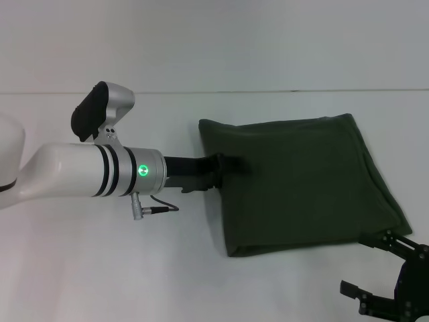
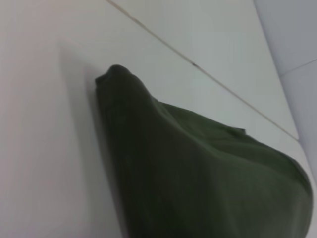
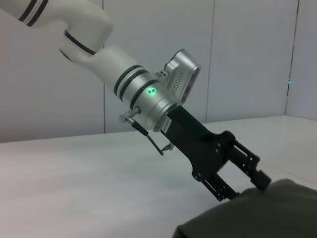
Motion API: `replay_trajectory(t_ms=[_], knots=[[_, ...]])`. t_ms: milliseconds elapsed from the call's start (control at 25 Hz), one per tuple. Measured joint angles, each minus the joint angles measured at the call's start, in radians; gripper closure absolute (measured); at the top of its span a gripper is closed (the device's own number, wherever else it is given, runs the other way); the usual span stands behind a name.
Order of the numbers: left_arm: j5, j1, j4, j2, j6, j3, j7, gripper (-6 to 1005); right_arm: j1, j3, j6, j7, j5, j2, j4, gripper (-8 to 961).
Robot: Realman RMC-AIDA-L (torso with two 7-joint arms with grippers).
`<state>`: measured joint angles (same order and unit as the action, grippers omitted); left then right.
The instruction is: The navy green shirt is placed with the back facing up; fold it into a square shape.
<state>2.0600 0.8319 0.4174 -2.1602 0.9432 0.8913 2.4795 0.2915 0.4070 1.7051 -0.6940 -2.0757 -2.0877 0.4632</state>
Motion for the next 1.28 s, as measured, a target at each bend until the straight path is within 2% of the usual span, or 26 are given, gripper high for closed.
replay_trajectory(t_ms=[120, 280, 520, 760, 920, 1000, 1280], knots=[[0.012, 0.001, 0.0, -0.001, -0.013, 0.009, -0.005, 328, 0.0, -0.001, 0.013, -0.001, 0.002, 0.0, 0.0, 53], [0.014, 0.002, 0.002, -0.001, -0.027, 0.041, -0.008, 423, 0.001, -0.003, 0.023, -0.001, 0.003, 0.0, 0.0, 53], [0.004, -0.001, 0.005, -0.004, -0.024, 0.033, -0.06, 566, 0.001, -0.004, 0.027, -0.001, 0.004, 0.0, 0.0, 53], [0.003, -0.002, 0.008, -0.003, -0.019, 0.033, -0.08, 795, 0.005, -0.002, 0.03, -0.001, 0.005, 0.0, 0.0, 53], [0.003, -0.002, 0.008, -0.001, -0.015, 0.034, -0.097, 883, 0.009, -0.004, 0.03, -0.001, 0.005, 0.0, 0.0, 53], [0.003, -0.003, 0.009, 0.007, -0.008, 0.034, -0.098, 904, 0.011, -0.004, 0.03, -0.001, 0.005, -0.001, 0.0, 53], [0.009, -0.042, 0.027, 0.062, 0.03, 0.0, -0.098, 901, 0.02, -0.016, 0.029, -0.001, 0.007, -0.002, 0.0, 54]])
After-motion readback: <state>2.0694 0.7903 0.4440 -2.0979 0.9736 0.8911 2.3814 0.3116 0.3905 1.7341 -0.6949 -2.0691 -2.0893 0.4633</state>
